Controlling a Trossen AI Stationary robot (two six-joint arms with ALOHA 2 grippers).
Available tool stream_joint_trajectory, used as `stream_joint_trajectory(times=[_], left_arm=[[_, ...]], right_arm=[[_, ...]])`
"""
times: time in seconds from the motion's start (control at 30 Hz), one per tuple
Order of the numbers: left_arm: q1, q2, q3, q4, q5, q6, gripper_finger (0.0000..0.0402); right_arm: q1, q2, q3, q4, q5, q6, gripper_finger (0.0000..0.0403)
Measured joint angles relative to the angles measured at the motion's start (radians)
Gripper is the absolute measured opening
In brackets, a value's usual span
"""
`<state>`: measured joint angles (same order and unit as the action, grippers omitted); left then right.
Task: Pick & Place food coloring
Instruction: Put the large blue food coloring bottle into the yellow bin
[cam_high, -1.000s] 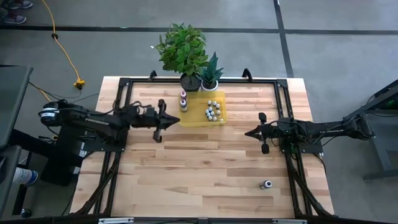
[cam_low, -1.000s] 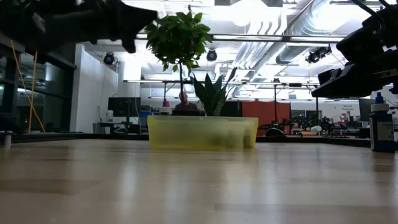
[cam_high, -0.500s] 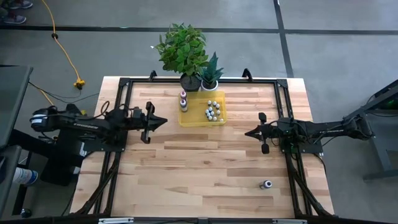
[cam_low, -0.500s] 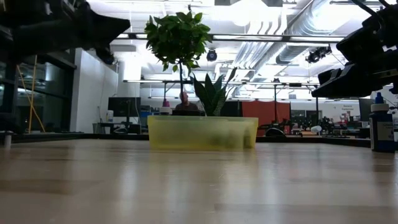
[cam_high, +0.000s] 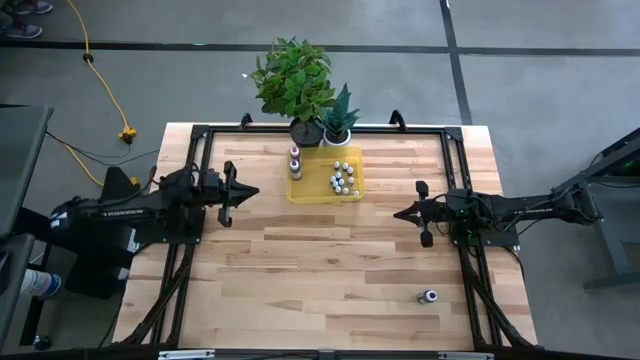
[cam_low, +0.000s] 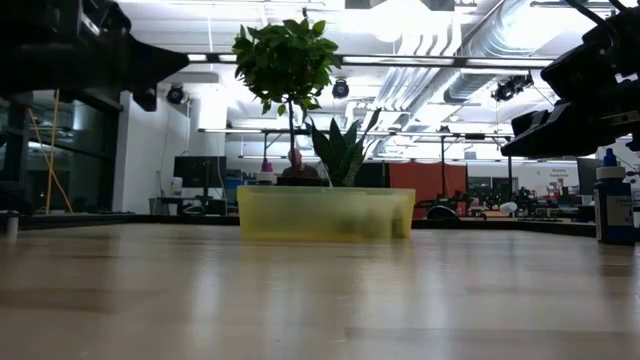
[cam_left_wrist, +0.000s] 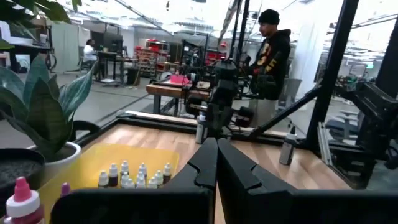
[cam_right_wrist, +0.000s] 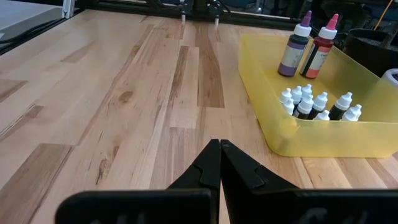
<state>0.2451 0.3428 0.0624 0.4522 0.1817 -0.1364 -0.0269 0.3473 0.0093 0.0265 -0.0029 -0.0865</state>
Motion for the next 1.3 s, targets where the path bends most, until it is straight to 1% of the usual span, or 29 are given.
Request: stream_joint_trajectory(times=[0.1,0.17,0.23,0.27,0.33,0.43,0.6,0.73,0.9,1.07,1.3], left_arm=[[0.004,-0.097,-0.001,-0.111,0.006,0.0,0.0],[0.003,-0.159,-0.025,-0.142,-0.007,-0.003,0.0],[0.003,-0.215,-0.045,-0.166,-0.014,-0.042,0.0],[0.003,-0.242,-0.044,-0.213,-0.019,-0.062,0.0],[-0.004,-0.292,-0.044,-0.27,-0.034,-0.077,0.0],[-0.035,-0.343,-0.046,-0.35,-0.079,-0.057,0.0],[-0.101,-0.338,-0.048,-0.423,-0.133,-0.052,0.0],[-0.136,-0.336,-0.049,-0.437,-0.155,-0.038,0.0],[-0.134,-0.333,-0.049,-0.439,-0.162,0.02,0.0],[-0.134,-0.294,-0.05,-0.44,-0.162,0.07,0.0],[-0.134,-0.232,-0.05,-0.44,-0.167,0.088,0.0]], right_arm=[[0.0,0.0,0.0,0.0,0.0,0.0,0.0],[0.0,0.0,0.0,0.0,0.0,0.0,0.0],[0.0,0.0,0.0,0.0,0.0,0.0,0.0],[0.0,0.0,0.0,0.0,0.0,0.0,0.0],[0.0,0.0,0.0,0.0,0.0,0.0,0.0],[0.0,0.0,0.0,0.0,0.0,0.0,0.0],[0.0,0.0,0.0,0.0,0.0,0.0,0.0],[0.0,0.0,0.0,0.0,0.0,0.0,0.0],[0.0,0.0,0.0,0.0,0.0,0.0,0.0],[0.0,0.0,0.0,0.0,0.0,0.0,0.0],[0.0,0.0,0.0,0.0,0.0,0.0,0.0]])
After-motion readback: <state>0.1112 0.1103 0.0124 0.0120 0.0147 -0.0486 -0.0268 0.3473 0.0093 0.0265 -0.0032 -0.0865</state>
